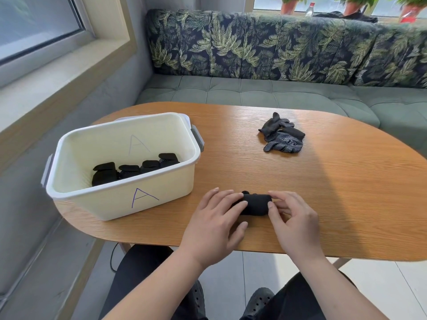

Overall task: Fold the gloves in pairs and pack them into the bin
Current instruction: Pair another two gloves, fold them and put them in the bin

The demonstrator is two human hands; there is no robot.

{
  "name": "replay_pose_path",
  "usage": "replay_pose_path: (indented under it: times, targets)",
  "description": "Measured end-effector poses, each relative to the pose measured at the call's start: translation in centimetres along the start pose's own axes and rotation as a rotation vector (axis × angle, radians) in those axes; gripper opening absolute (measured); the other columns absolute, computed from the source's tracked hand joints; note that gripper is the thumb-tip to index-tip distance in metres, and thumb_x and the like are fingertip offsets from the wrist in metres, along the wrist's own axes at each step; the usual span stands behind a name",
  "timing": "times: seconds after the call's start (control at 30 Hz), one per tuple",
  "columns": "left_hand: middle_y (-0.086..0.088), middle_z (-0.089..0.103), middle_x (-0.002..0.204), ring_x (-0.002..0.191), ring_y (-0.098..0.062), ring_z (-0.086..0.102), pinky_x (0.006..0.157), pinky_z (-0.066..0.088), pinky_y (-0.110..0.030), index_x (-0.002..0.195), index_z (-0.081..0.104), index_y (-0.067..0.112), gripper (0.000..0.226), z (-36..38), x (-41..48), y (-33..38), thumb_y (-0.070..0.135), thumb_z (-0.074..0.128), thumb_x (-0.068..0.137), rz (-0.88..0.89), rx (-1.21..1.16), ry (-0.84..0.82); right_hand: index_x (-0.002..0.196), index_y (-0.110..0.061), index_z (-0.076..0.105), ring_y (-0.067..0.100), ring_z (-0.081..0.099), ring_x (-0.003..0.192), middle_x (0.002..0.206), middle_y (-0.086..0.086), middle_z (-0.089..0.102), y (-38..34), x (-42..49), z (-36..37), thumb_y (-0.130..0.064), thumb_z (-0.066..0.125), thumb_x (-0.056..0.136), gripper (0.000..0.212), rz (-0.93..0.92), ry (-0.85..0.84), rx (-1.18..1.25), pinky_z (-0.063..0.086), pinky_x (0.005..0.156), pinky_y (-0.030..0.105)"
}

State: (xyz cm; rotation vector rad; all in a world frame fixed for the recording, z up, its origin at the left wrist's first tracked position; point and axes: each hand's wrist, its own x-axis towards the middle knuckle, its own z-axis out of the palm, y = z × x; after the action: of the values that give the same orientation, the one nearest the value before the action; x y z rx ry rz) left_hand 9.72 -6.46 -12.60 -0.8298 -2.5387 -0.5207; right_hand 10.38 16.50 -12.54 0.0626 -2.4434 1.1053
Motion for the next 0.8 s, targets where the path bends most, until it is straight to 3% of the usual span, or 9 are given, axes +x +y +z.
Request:
replay_pose_path:
  times: [0.1,0.17,0.27,0.33,0.47,0.6,0.8]
  targets:
    - [-0.002,0.057,0.154,0.148,-0.022,0.047,0.126,0.030,-0.047,0.144,0.064,0.016,0.048,0.2,0.0,0.1,0.045,0.053,0.108,-0.020,0.044,-0.047,0.119,-0.022,0.076,0.001,0.071,0.099,0.118,-0.015,0.069,0.1,-0.1,0.2,-0.011,0.072,0.097,0.025,-0.027,-0.001,-0.015,0.061,0.087,0.027]
    - [-0.003,0.054,0.157,0.150,-0.023,0.045,0.127,0.030,-0.045,0.147,0.062,0.015,0.050,0.4,0.0,0.1,0.045,0.050,0.109,-0.021,0.056,-0.063,0.123,-0.020,0.076,0.002,0.067,0.113,0.129,-0.012,0.068,0.0,-0.3,0.2,-0.011,0.070,0.098,0.027,-0.068,0.014,-0.082,0.057,0.099,0.026]
    - [-0.006,0.051,0.161,0.155,-0.022,0.040,0.129,0.029,-0.043,0.149,0.059,0.010,0.052,0.8,-0.1,0.0,0.043,0.050,0.109,-0.005,0.054,-0.064,0.135,-0.013,0.072,0.010,0.055,0.140,0.148,-0.005,0.062,-0.1,-0.7,0.6,-0.009,0.067,0.099,0.037,-0.221,-0.039,-0.175,0.046,0.116,0.028]
    - [-0.006,0.048,0.164,0.158,-0.021,0.035,0.130,0.028,-0.040,0.151,0.057,0.008,0.055,1.1,-0.1,0.0,0.043,0.050,0.109,-0.009,0.052,-0.069,0.140,-0.009,0.068,0.014,0.050,0.148,0.153,0.000,0.060,0.1,-1.0,0.9,-0.012,0.065,0.100,0.040,-0.337,-0.129,-0.211,0.045,0.120,0.036]
    - [-0.004,0.038,0.170,0.161,-0.017,0.026,0.131,0.026,-0.035,0.160,0.046,0.010,0.064,1.7,0.0,-0.1,0.048,0.046,0.109,-0.056,0.036,-0.130,0.146,-0.013,0.064,0.013,0.050,0.148,0.155,0.000,0.058,0.5,-1.0,1.5,-0.022,0.062,0.103,0.044,-0.332,-0.212,-0.268,0.049,0.117,0.041]
    - [-0.007,0.034,0.172,0.162,-0.019,0.025,0.129,0.030,-0.040,0.163,0.040,0.008,0.071,2.2,0.5,-0.3,0.050,0.044,0.106,-0.081,0.033,-0.183,0.147,-0.013,0.063,0.013,0.051,0.147,0.155,0.000,0.058,0.5,-0.7,1.9,-0.025,0.063,0.103,0.046,-0.309,-0.213,-0.320,0.047,0.118,0.040]
    - [-0.011,0.036,0.170,0.161,-0.022,0.029,0.129,0.031,-0.041,0.160,0.043,0.005,0.067,2.1,0.2,-0.1,0.045,0.046,0.106,-0.052,0.085,-0.145,0.144,-0.010,0.066,0.018,0.053,0.147,0.153,0.004,0.060,0.7,-0.9,1.9,-0.028,0.053,0.106,0.044,-0.385,-0.170,-0.363,0.045,0.120,0.046]
